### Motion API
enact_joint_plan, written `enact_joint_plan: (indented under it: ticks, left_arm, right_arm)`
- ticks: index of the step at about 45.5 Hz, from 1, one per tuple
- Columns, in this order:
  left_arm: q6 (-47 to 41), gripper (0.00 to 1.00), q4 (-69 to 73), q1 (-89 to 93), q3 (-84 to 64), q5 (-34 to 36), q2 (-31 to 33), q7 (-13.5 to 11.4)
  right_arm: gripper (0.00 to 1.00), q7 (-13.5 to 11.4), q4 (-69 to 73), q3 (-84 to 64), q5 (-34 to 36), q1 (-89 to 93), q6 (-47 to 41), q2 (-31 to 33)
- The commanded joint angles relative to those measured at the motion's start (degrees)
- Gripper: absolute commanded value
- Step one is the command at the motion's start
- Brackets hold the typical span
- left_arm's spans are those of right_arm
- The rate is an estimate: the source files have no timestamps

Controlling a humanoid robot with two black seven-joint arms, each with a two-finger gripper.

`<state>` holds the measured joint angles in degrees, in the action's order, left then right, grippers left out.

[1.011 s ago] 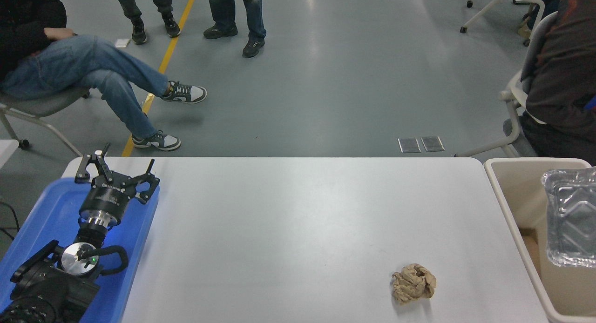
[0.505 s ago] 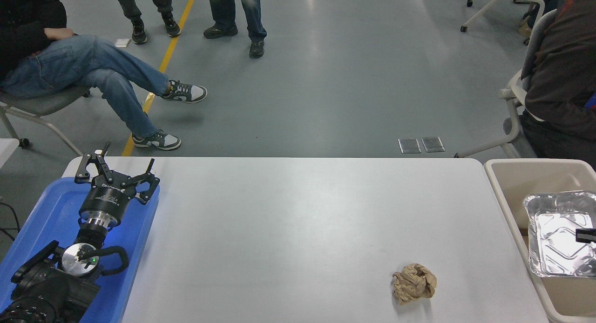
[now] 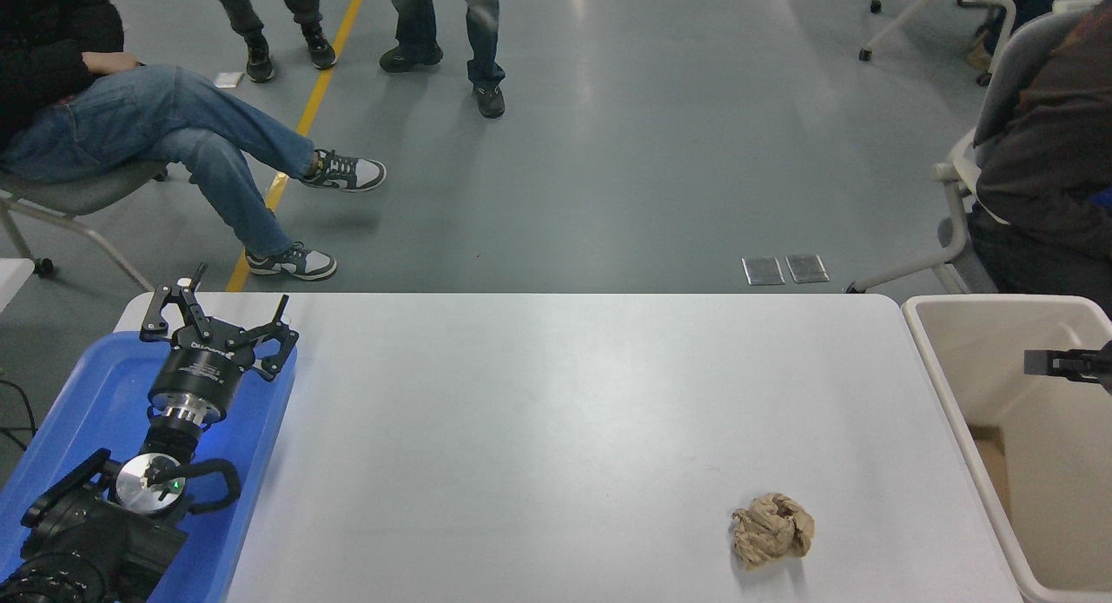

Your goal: Pick up foil plate and place in dustbin

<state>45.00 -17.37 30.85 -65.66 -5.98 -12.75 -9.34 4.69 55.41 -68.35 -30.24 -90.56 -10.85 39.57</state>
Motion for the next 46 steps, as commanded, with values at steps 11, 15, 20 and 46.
enact_joint_plan:
  ticks: [11, 15, 20, 46]
  left_arm:
    - [0.0, 0.99, 0.1, -0.1, 0.0, 0.0, 0.0, 0.0]
    - [0.0, 0.99, 0.1, -0.1, 0.0, 0.0, 0.0, 0.0]
    - [0.0, 0.99, 0.1, -0.1, 0.0, 0.0, 0.0, -0.1]
    - [0.0, 0.99, 0.1, -0.2, -0.1, 0.0, 0.0, -0.2]
  right_arm:
    - [1.0, 0.0, 25.2, -4.8, 2.5, -36.0, -25.6, -4.0]
    - [1.0, 0.0, 26.1, -4.6, 4.5, -38.3, -28.3, -6.0]
    - [1.0, 0.0, 27.9, -4.3, 6.8, -40.0, -30.1, -8.2]
    - [1.0, -0.1, 32.0, -3.4, 17.9, -44.1, -32.3, -19.3]
